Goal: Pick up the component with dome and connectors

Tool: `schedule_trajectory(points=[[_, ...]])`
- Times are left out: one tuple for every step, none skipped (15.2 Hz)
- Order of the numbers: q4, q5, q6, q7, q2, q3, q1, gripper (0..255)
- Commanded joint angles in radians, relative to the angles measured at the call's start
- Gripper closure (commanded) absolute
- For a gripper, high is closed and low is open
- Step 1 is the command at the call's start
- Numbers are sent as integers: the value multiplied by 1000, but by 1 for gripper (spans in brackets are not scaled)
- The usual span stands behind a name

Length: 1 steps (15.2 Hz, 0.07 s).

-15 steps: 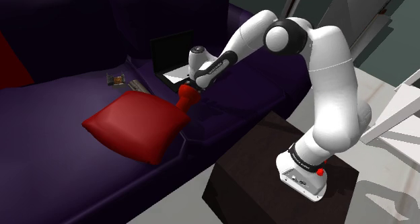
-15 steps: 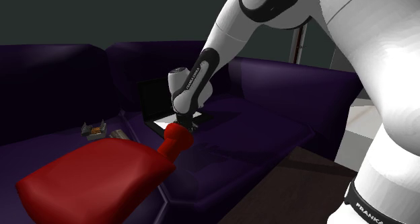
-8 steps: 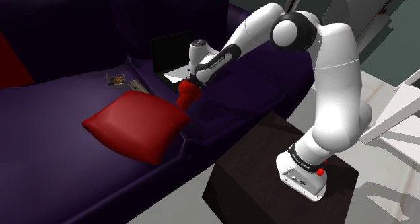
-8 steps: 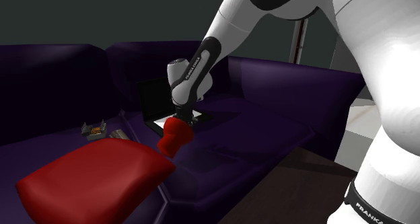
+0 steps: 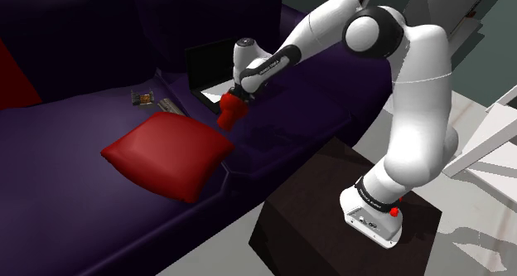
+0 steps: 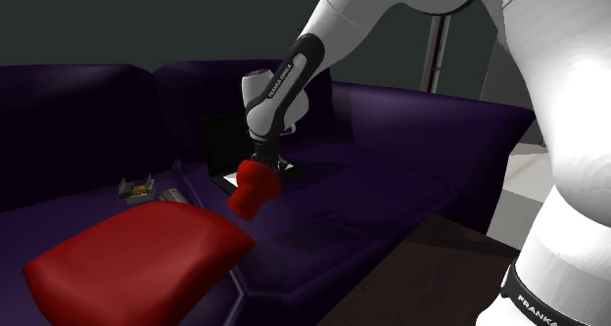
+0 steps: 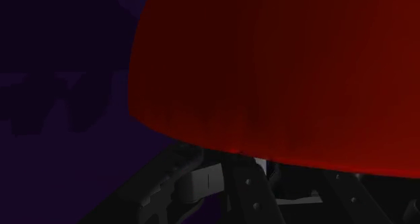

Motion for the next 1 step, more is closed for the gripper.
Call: schedule_trajectory(points=[[-3, 2, -3, -1, -8, 2, -1, 255]])
